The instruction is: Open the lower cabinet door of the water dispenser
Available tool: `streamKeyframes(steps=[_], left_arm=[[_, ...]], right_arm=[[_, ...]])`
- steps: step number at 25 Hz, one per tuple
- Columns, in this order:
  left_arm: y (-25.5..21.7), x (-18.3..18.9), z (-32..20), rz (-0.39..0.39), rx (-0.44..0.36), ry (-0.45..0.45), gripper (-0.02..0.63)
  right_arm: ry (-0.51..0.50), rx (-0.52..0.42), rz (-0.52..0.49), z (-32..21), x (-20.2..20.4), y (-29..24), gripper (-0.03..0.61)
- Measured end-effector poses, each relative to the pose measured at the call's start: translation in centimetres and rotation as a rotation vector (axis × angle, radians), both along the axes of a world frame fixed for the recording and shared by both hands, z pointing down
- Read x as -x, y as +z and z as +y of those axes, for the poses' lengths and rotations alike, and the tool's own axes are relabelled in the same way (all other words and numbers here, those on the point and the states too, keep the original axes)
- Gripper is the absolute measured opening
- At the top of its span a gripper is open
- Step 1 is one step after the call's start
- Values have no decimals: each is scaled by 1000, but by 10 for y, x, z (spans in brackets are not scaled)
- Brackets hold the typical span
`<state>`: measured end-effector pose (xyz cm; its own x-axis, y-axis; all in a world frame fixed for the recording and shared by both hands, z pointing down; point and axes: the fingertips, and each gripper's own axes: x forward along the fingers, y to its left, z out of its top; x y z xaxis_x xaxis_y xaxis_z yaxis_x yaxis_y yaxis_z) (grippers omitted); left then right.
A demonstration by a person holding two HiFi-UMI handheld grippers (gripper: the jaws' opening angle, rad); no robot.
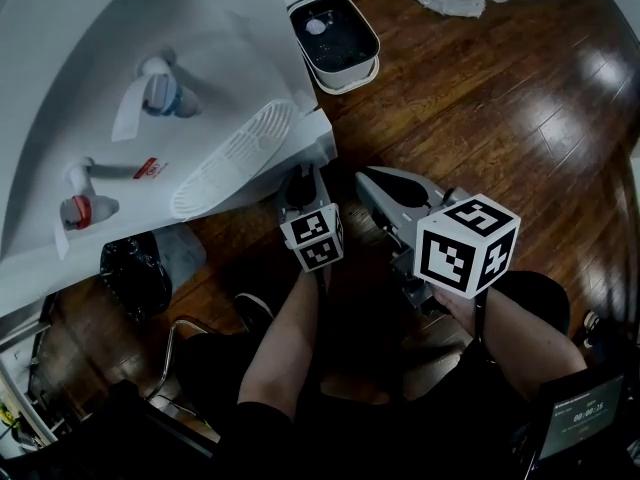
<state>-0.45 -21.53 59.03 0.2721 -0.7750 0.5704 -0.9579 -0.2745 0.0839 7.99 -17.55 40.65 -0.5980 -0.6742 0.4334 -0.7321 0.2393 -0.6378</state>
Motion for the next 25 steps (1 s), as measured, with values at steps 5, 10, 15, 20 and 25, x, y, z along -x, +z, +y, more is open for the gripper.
streamKeyframes(steps=[5, 10, 15, 20, 25], left_arm=[[2, 0, -2, 0, -7, -5, 89], [10, -9, -5, 16, 15, 33, 88], [12, -5, -16, 1, 15, 40, 43], [7, 4, -29, 34, 40, -19, 149], [1, 8, -21, 30, 50, 3, 161]], right_arm=[[-18, 12, 0, -2, 5, 3, 5], [-27, 14, -5, -2, 5, 3, 5], [-35, 21, -13, 1, 6, 3, 5], [-58, 23, -21, 3, 10, 2, 5], [-64, 9, -41, 1, 12, -10, 5]])
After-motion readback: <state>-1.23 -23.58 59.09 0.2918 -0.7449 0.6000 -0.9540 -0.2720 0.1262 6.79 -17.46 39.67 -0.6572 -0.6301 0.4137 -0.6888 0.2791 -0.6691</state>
